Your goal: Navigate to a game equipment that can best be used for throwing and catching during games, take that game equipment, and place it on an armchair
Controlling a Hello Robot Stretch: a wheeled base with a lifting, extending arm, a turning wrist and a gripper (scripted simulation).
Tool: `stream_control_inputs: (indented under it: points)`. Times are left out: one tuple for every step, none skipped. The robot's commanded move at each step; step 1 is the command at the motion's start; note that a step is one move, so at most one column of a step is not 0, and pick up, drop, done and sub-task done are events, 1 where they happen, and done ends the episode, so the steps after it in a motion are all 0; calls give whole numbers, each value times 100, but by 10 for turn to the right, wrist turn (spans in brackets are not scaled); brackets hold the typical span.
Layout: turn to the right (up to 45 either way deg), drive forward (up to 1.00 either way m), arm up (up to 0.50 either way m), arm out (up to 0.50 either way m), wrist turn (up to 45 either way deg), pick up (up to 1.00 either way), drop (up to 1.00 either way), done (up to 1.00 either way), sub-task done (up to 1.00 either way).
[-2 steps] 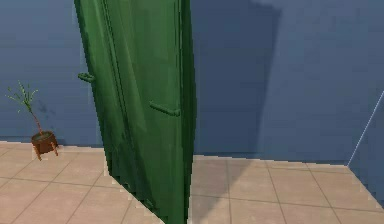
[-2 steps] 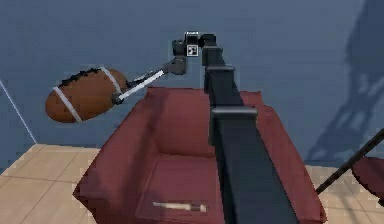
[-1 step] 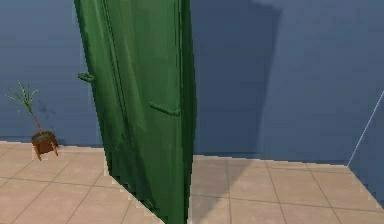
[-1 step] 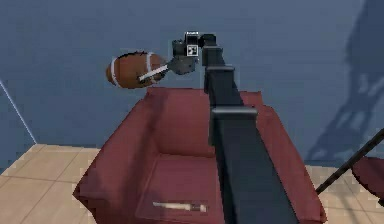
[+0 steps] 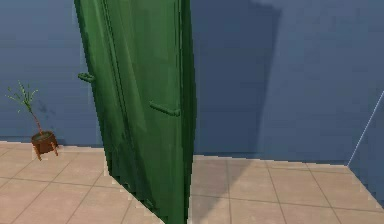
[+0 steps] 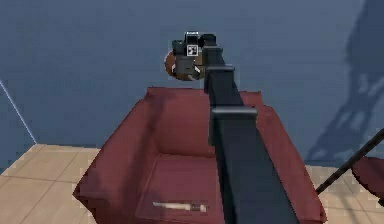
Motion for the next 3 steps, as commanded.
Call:
stream_control_inputs:
  points:
    - [0, 0, -38, 0, 0, 0, 0, 0, 0]
    - [0, 0, -32, 0, 0, 0, 0, 0, 0]
    - [0, 0, 0, 0, 0, 0, 100, 0, 0]
